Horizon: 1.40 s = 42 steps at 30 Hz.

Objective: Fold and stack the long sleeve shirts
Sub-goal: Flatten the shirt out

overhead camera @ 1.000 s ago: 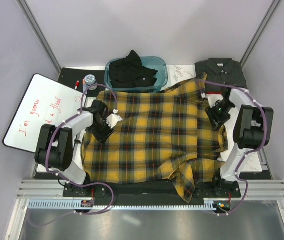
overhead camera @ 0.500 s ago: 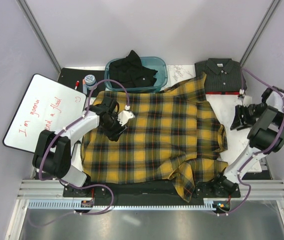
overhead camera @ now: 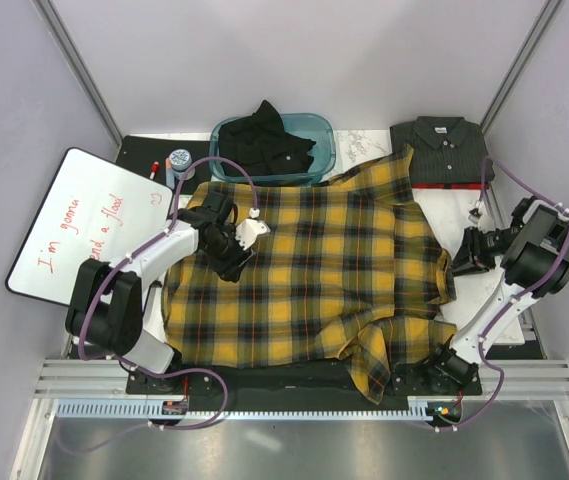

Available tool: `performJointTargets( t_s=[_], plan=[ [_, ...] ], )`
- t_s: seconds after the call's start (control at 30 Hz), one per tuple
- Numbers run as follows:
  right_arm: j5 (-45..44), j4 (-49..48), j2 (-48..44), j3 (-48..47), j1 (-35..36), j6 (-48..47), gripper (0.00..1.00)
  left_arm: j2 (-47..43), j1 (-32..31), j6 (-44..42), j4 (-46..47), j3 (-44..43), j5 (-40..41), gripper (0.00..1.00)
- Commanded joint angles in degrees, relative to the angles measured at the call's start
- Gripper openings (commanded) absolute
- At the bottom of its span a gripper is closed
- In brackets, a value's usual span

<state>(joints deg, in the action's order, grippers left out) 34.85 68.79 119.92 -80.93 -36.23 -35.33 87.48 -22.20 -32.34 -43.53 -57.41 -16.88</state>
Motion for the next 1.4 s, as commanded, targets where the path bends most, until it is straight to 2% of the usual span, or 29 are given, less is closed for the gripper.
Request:
performJointTargets(
  t_s=[0.0,0.07,0.17,0.2,0.23,0.4,0.5,0.67,0.7,0.73,0.77,0.83,0.9,1.03,1.07,1.2,1.37],
  plan=[
    [2.8,-4.2,1.9,2.9,0.3,1.4,0.36,0.0,0.1,1.4,0.5,-1.7,-1.5,0.53],
    [2.9,-4.6,1.6,3.3,1.3,1.8,0.32,0.6,0.1,1.7,0.7,-1.8,-1.5,0.53],
    [-1.4,-7.9,0.0,4.5,4.0,4.3,0.15,1.9,0.1,2.2,1.0,-2.0,-1.1,0.52],
    [-3.9,-11.0,-1.9,5.5,4.8,5.3,0.01,2.2,0.1,2.3,1.4,-2.1,-0.7,0.52],
    [-5.9,-12.4,-2.9,5.9,5.6,6.3,0.0,2.4,0.1,2.5,1.6,-2.1,-0.3,0.52],
    [-20.5,-16.6,-8.6,2.9,5.4,5.2,0.0,5.2,0.1,3.9,1.8,-3.1,2.8,0.51],
    [-26.4,-16.8,-10.4,-0.1,5.2,2.9,0.0,5.8,0.1,5.1,1.8,-3.2,4.0,0.51],
    [-28.3,-15.8,-11.1,-3.5,6.0,0.7,0.0,8.0,0.1,5.9,1.8,-1.3,4.6,0.51],
    [-28.0,-14.6,-10.9,-4.1,7.0,-0.3,0.09,8.6,0.1,5.4,1.8,-0.7,4.5,0.5],
    [-27.3,-13.1,-10.9,-5.4,7.6,-0.8,0.25,8.8,0.1,5.3,2.0,-0.2,4.6,0.5],
    [-26.8,-11.2,-11.4,-5.8,7.8,-1.1,0.45,8.8,0.2,4.8,2.0,0.9,5.1,0.5],
    [-24.4,-10.0,-13.8,-6.3,7.8,-2.2,0.66,9.1,0.3,4.7,2.4,2.5,6.2,0.5],
    [-22.5,-6.7,-15.5,-6.8,7.8,-3.6,0.66,9.5,1.6,4.6,2.3,2.8,6.7,0.5],
    [-16.5,0.1,-19.3,-3.3,8.8,-10.4,0.45,10.0,3.6,4.2,2.8,2.3,8.0,0.48],
    [-16.3,1.1,-19.5,-2.1,10.8,-11.1,0.43,9.5,3.8,4.3,3.2,2.0,7.6,0.48],
    [-14.9,0.0,-19.3,2.8,15.4,-11.0,0.39,7.5,3.7,4.8,3.3,-0.3,5.0,0.48],
    [-17.4,-7.8,-15.8,8.2,19.6,-8.3,0.34,12.2,3.6,5.1,3.5,-1.7,7.1,0.48]
  ],
)
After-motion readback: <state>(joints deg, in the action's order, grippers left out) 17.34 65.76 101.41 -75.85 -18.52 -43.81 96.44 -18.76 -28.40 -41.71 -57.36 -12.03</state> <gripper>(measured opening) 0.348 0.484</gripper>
